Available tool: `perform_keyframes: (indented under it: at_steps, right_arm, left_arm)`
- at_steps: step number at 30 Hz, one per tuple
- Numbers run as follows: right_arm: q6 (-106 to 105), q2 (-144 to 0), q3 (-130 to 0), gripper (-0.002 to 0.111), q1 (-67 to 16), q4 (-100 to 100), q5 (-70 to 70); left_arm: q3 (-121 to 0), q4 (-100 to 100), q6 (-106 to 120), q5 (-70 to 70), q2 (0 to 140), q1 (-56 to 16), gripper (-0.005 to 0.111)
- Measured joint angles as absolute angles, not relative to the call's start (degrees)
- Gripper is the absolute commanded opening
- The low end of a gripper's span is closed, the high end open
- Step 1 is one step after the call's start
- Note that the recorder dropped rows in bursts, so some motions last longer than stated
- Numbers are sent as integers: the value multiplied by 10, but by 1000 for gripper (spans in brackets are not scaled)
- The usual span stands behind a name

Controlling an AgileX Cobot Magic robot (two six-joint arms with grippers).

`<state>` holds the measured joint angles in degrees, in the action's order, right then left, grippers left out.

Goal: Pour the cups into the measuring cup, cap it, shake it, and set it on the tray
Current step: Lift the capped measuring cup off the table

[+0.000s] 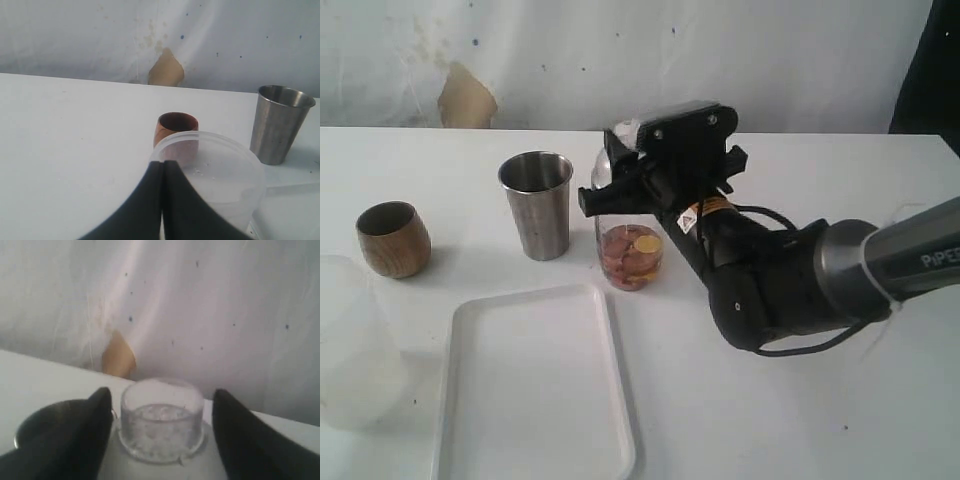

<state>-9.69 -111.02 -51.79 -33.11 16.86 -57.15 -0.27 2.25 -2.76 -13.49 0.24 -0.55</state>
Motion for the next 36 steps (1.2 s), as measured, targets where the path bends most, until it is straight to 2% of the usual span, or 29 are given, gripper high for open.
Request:
perform_keyframes:
  at_steps: [3,6,14,22,25,28,36]
  right_arm:
    - [-98,-1112,-517,84,-331,171,-556]
    - [-102,-1110,-512,88,-331,175,-524]
    - [-116,-1055,-508,90,-331,177,-472]
    - [-116,-998,-508,90,-332,177,-312]
    - [-116,-998,-493,90,-339,177,-296]
    - [-114,-1006,-467,90,-350,180,-327]
    - [-18,-1135,-428,90,-355,180,-592]
  left_arm:
    - [-3,22,-28,-135,2,-5,0]
    - [-3,22,-28,-135,2,-5,0]
    - [-3,22,-28,-135,2,-5,0]
    - [-3,22,-28,-135,2,-5,0]
    - [-3,22,-28,-135,2,-5,0]
    - [-3,22,-28,-135,2,-5,0]
    - [-3,22,-28,-135,2,-5,0]
